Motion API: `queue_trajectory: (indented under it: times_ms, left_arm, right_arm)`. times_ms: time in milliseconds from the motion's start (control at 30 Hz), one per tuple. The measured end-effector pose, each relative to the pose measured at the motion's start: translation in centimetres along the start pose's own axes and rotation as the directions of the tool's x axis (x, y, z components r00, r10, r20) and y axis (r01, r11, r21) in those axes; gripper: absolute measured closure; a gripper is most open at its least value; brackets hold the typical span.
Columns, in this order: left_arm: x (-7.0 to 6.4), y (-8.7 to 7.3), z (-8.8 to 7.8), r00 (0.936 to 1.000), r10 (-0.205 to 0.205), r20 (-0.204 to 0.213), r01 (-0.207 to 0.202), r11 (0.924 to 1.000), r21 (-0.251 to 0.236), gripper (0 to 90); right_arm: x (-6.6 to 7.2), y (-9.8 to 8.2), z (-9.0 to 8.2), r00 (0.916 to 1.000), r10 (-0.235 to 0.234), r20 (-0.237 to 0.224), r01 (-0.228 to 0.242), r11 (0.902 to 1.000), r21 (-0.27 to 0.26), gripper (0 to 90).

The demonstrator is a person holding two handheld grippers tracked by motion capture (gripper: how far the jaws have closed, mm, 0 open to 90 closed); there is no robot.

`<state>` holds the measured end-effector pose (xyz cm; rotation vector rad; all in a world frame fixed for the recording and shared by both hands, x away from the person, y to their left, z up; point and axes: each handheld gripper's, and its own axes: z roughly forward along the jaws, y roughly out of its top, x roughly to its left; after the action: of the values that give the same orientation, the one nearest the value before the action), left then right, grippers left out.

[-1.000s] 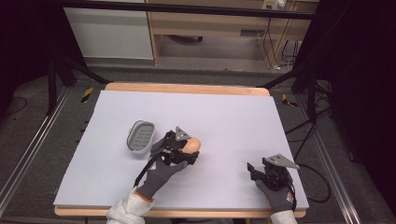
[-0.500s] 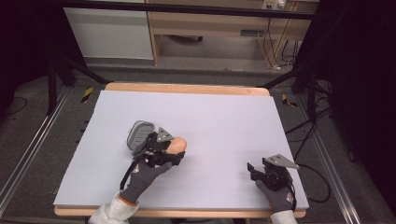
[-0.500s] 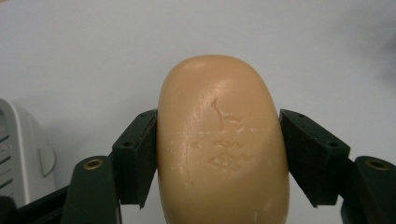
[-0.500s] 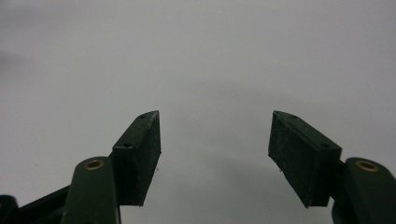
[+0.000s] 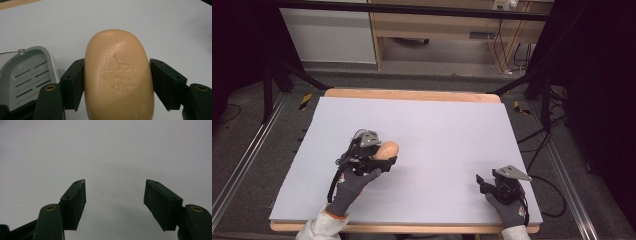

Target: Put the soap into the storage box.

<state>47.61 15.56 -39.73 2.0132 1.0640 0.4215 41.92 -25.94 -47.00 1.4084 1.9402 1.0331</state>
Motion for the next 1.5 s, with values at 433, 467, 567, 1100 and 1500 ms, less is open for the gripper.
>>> queue_trajectory:
  times_ms: [433, 467, 567, 1100, 1500]
  left_arm:
    - [3.6, 0.4, 0.0, 0.9968, -0.060, -0.051, 0.060, 0.9982, -0.007, 31.4]
    - [3.8, 0.4, 0.1, 0.9966, -0.062, -0.054, 0.062, 0.9981, -0.005, 31.4]
    - [4.5, 0.4, 0.3, 0.9952, -0.072, -0.066, 0.072, 0.9974, -0.001, 31.4]
    - [7.4, 0.0, 1.3, 0.9872, -0.113, -0.113, 0.115, 0.9933, 0.010, 31.6]
    - [8.6, -0.7, 2.0, 0.9809, -0.131, -0.144, 0.137, 0.9902, 0.030, 31.7]
  right_arm:
    - [0.0, 0.0, 0.1, 1.0000, 0.002, -0.004, -0.002, 1.0000, 0.003, 34.2]
    - [0.0, 0.0, 0.1, 1.0000, 0.003, -0.005, -0.003, 1.0000, 0.004, 34.2]
    - [0.1, 0.0, 0.1, 1.0000, 0.004, -0.008, -0.004, 1.0000, 0.005, 34.2]
    - [0.2, 0.1, 0.2, 0.9999, 0.009, -0.014, -0.009, 0.9999, 0.012, 34.3]
    - [0.2, 0.1, 0.3, 0.9999, -0.003, -0.012, 0.003, 0.9999, 0.010, 34.3]
